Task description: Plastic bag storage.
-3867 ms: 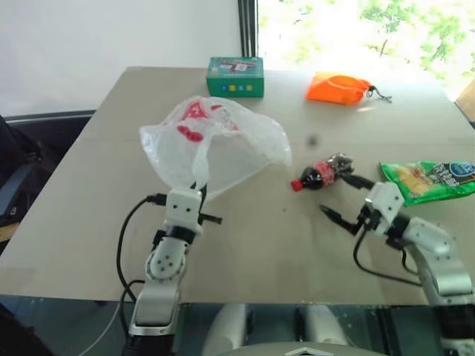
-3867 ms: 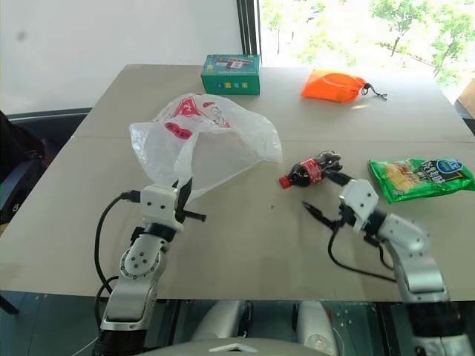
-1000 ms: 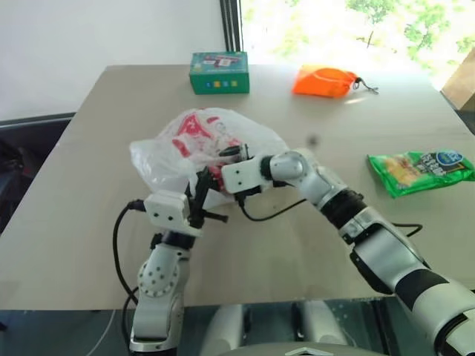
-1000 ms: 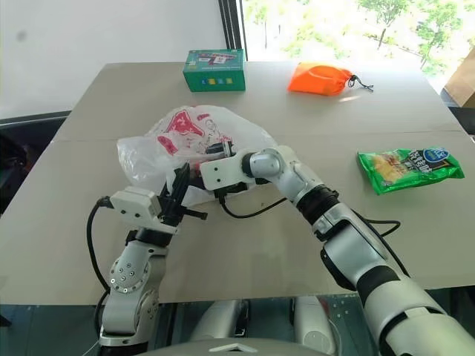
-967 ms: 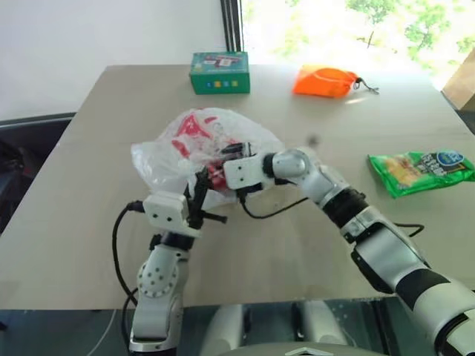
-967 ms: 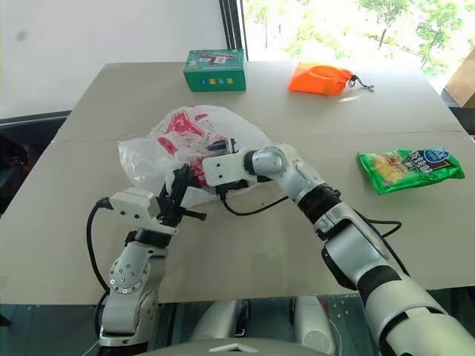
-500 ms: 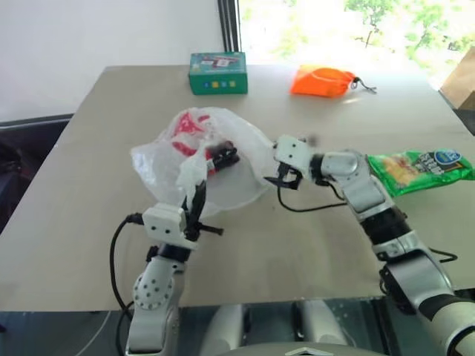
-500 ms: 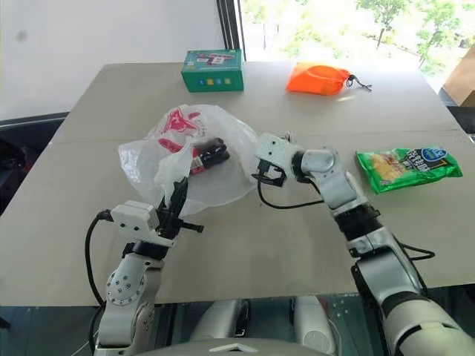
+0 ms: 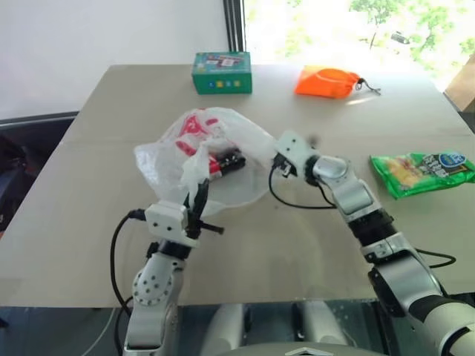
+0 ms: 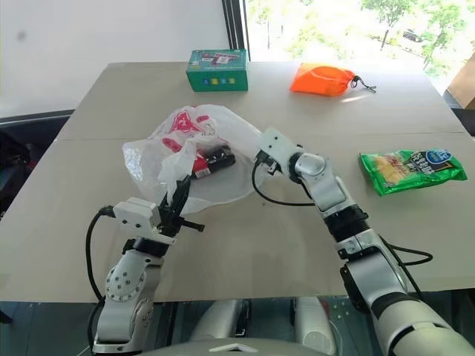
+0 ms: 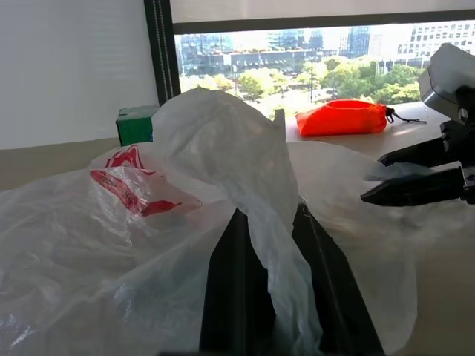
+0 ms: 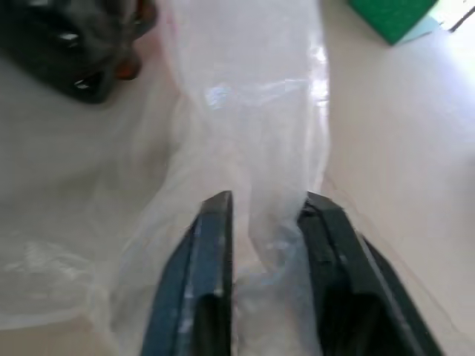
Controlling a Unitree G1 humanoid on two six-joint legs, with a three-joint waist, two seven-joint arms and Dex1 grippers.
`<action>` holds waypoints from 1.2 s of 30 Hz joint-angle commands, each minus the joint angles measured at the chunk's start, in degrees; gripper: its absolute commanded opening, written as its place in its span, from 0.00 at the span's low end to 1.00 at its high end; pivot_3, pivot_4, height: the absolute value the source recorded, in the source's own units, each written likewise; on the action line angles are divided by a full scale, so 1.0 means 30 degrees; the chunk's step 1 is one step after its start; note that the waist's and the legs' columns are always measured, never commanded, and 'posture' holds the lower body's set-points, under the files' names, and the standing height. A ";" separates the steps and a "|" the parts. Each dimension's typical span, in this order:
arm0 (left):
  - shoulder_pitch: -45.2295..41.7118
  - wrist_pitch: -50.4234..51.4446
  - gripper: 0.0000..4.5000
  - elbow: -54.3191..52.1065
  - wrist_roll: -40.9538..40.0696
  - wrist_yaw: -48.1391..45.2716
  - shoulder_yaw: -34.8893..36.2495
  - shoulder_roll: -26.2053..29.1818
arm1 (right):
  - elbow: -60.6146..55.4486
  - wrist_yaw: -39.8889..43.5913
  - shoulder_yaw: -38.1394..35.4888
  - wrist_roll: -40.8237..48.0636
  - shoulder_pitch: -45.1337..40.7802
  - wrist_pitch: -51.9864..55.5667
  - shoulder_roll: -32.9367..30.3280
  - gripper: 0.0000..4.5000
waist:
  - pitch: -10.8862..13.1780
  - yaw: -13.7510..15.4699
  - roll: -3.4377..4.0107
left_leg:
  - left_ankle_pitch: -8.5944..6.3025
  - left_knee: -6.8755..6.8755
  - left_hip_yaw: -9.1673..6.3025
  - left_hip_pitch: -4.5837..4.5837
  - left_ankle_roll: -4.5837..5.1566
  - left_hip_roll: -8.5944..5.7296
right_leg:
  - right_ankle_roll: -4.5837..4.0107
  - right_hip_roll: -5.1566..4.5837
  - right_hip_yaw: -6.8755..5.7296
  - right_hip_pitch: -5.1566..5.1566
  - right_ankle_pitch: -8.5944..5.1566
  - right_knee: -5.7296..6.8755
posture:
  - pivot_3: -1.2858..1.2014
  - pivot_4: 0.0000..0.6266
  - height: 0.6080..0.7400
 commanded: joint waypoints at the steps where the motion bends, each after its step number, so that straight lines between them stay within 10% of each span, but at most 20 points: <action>1: -0.0094 -0.0067 0.00 -0.0700 -0.0058 0.0007 -0.0015 0.0130 | -0.0518 -0.1353 -0.1975 0.1283 -0.1081 -0.0636 0.0358 0.01 | 0.0000 0.0021 -0.0001 | -0.0001 0.0000 0.0001 0.0000 0.0001 0.0001 | 0.0000 0.0000 0.0001 0.0000 0.0000 0.0002 | 0.52 0.24 1.00; 22: -0.3817 0.0596 0.00 0.0430 -0.1319 -0.0655 0.0063 0.0435 | -0.5925 -0.4125 -0.7316 0.4754 0.1614 0.4199 -0.3091 0.01 | 0.0003 0.0131 0.0004 | -0.0033 0.0008 0.0006 -0.0016 0.0064 -0.0013 | 0.0003 -0.0017 -0.0006 0.0018 0.0000 -0.0010 | 0.52 0.24 1.00; 25: -0.4016 0.0535 0.00 0.0685 -0.1433 -0.0856 -0.0049 0.0437 | -0.7544 -0.3046 -0.7710 0.6190 0.2539 0.5604 -0.3638 0.18 | 0.0003 0.0176 0.0004 | -0.0036 0.0008 -0.0004 -0.0017 0.0071 -0.0010 | 0.0003 -0.0014 -0.0015 0.0021 -0.0001 -0.0011 | 0.52 0.24 1.00; 32: -0.3525 0.0392 0.00 0.0370 -0.1337 -0.1414 -0.0622 0.0477 | -1.0994 0.2167 -0.9318 1.0731 0.4672 0.7089 -0.7012 0.95 | 0.0004 0.0147 0.0006 | -0.0051 0.0011 0.0003 -0.0010 0.0100 -0.0006 | 0.0006 -0.0005 -0.0007 0.0026 -0.0002 -0.0012 | 0.52 0.24 1.00; 36: -0.3188 0.0217 0.00 0.0319 -0.1241 -0.1504 -0.0709 0.0523 | -1.0870 0.4595 -1.0423 1.0128 0.7492 0.6203 -1.0936 0.98 | 0.0008 0.0363 0.0004 | -0.0051 0.0022 0.0012 0.0014 0.0103 0.0005 | 0.0006 0.0004 0.0000 0.0048 -0.0001 -0.0010 | 0.52 0.24 1.00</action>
